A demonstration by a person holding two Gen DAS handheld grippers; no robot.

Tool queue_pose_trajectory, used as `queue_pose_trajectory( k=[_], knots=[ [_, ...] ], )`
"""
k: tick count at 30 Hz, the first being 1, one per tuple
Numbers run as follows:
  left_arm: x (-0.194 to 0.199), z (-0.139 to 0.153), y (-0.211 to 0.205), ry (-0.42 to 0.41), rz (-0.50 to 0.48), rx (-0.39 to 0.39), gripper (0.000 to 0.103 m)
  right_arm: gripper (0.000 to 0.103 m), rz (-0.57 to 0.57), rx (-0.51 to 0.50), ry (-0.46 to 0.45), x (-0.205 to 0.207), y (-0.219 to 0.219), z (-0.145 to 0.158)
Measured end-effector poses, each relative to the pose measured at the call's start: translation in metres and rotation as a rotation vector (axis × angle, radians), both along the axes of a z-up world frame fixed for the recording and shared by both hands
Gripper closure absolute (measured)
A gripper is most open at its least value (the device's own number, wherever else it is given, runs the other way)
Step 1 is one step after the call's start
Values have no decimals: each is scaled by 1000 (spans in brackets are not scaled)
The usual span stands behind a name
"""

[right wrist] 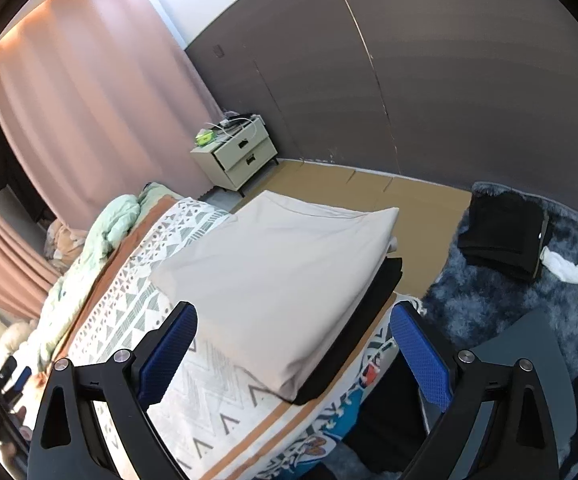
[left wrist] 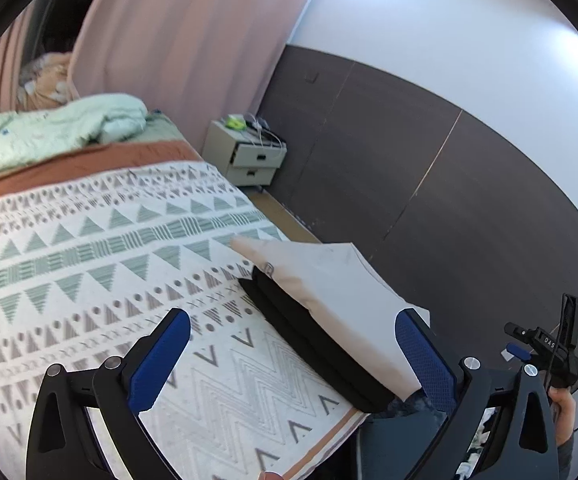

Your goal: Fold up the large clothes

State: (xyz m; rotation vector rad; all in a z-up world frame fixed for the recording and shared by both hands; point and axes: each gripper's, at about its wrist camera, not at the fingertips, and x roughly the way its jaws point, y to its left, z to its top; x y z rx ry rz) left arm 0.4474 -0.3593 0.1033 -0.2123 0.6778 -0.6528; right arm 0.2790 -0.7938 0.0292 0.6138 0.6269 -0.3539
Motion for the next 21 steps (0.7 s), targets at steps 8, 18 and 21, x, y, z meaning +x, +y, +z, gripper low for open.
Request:
queue_pose_trajectory(
  k=[8, 18, 21],
  knots=[
    [-51, 34, 59, -84, 59, 55, 1, 0, -1, -33, -8, -26, 46, 11],
    [-107, 55, 137, -142, 168, 81, 1, 0, 75, -116, -52, -60, 118, 28],
    [-128, 62, 159, -178, 206, 76, 1, 0, 99, -149, -78, -76, 140, 38]
  ],
)
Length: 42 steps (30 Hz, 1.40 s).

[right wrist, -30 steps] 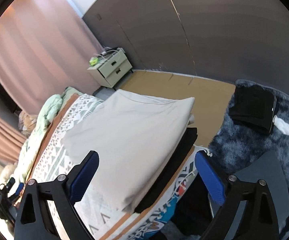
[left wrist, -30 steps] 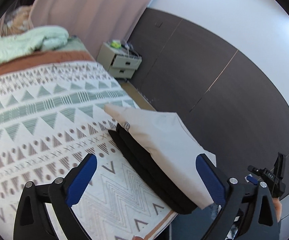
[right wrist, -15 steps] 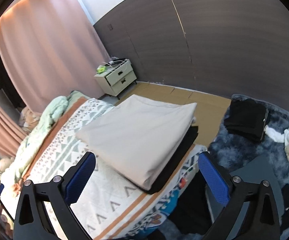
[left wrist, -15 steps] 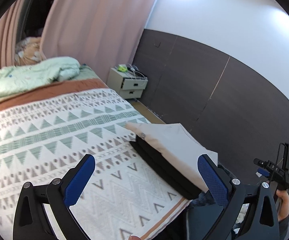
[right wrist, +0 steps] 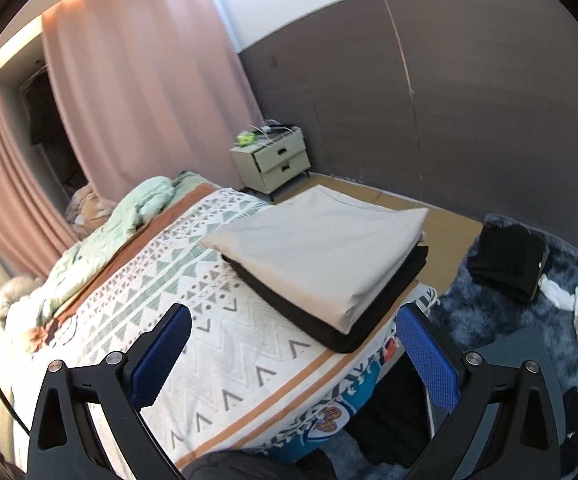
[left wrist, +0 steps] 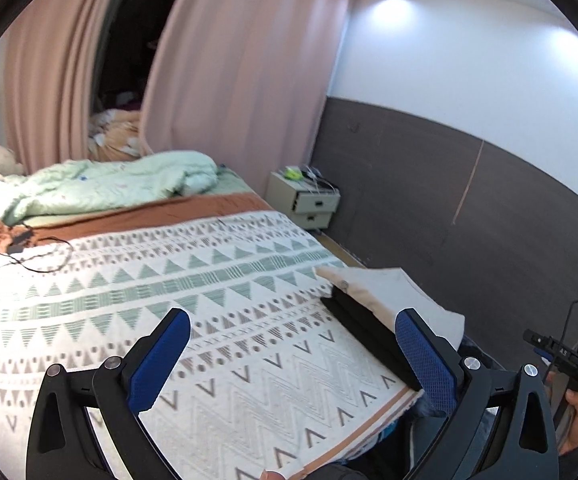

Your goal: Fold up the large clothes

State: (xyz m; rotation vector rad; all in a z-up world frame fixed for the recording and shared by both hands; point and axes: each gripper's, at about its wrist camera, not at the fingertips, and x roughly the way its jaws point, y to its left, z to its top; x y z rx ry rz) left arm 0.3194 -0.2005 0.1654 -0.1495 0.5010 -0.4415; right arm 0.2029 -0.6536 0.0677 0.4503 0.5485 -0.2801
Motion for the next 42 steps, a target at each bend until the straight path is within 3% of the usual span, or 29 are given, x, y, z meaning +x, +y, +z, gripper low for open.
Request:
queue_pose_trajectory(
  k=[12, 22, 32, 42],
  knots=[
    [-90, -4, 63, -62, 39, 75, 1, 0, 59, -76, -109, -79, 80, 8],
    [-162, -23, 72, -148, 78, 136, 1, 0, 106, -125, -143, -127, 114, -2],
    [-224, -51, 78, -133, 91, 99, 1, 0, 145, -115, -104, -177, 120, -37],
    [-280, -97, 85, -150, 115, 43, 1, 0, 185, -158, -140, -213, 132, -66]
  ],
)
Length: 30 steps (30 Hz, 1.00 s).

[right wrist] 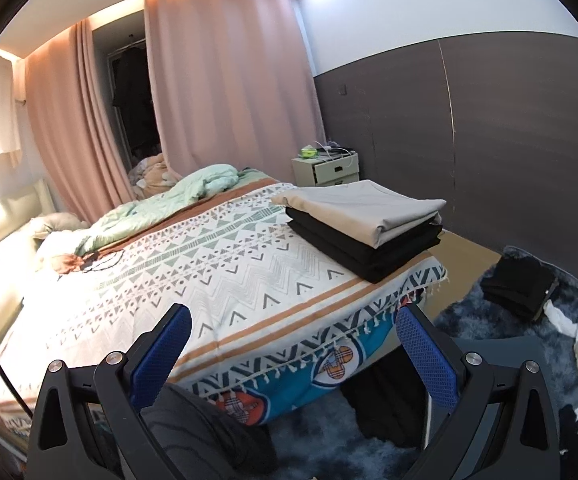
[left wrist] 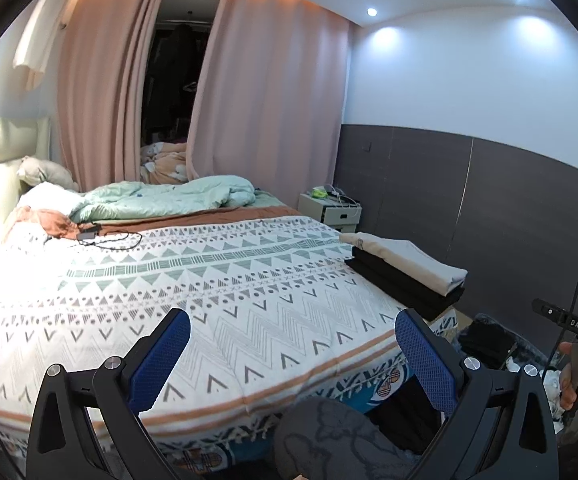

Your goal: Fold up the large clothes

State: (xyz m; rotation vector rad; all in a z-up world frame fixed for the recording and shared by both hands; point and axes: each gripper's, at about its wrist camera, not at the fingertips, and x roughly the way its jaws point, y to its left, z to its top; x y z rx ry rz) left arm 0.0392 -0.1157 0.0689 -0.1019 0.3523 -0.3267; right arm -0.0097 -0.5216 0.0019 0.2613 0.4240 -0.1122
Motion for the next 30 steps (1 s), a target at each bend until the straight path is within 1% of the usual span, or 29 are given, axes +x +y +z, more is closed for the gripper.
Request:
queue_pose_trajectory(
  k=[3, 8, 10, 13, 16, 20, 30],
  knots=[
    [-9, -11, 3, 15, 22, -22, 1, 0, 28, -19, -3, -5, 8, -4],
    [-23, -22, 4, 25, 51, 4, 1, 0, 78, -36, 1, -8, 23, -9],
    [-29, -25, 6, 23, 67, 3, 1, 0, 96, -40, 5, -7, 28, -10],
    [-35, -30, 7, 32, 67, 4, 1, 0, 108, -45, 4, -8, 35, -12],
    [-37, -31, 9, 42, 84, 18, 1, 0, 123, -41, 3, -10, 37, -14],
    [-40, -32, 11, 45, 84, 15, 1, 0, 133, -51, 7, -10, 42, -14],
    [-50, -27, 10, 23, 97, 42, 1, 0, 142, -49, 14, -9, 46, -16]
  ],
)
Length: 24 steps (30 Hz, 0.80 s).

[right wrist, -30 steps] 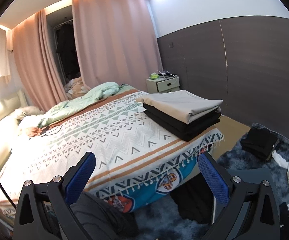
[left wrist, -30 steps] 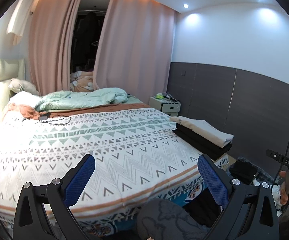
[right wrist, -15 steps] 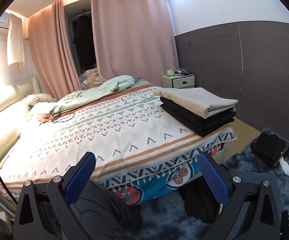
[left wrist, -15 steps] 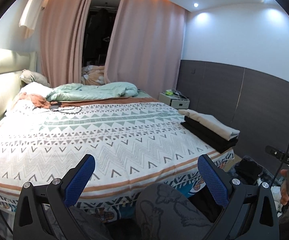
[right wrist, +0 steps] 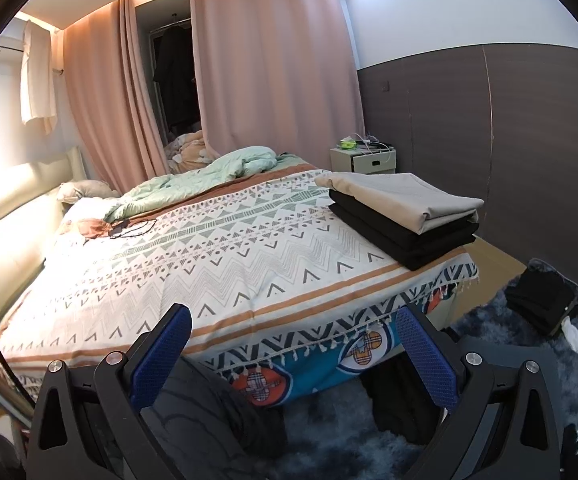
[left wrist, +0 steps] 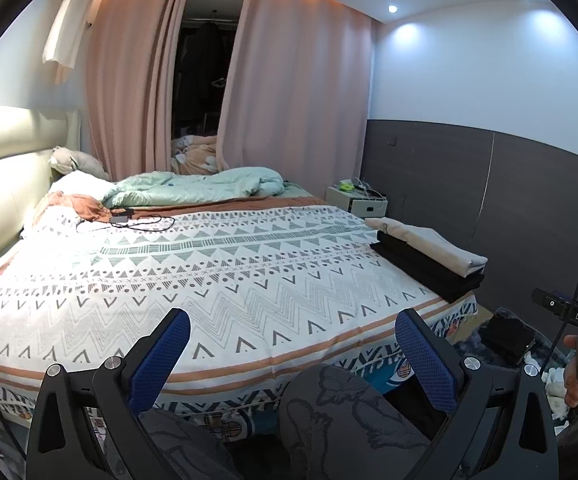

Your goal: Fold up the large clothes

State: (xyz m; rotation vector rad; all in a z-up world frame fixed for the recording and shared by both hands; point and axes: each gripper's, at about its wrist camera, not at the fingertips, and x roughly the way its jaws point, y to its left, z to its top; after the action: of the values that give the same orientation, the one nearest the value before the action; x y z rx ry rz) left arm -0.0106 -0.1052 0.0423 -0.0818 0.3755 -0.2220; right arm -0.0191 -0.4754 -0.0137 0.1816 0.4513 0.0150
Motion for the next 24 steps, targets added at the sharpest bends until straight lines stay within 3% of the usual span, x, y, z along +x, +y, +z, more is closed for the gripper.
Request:
queue_pose_trajectory(
  k=[24],
  knots=[
    [-17, 4, -1, 2, 7, 46, 1, 0, -1, 20, 8, -2, 5, -2]
  ],
)
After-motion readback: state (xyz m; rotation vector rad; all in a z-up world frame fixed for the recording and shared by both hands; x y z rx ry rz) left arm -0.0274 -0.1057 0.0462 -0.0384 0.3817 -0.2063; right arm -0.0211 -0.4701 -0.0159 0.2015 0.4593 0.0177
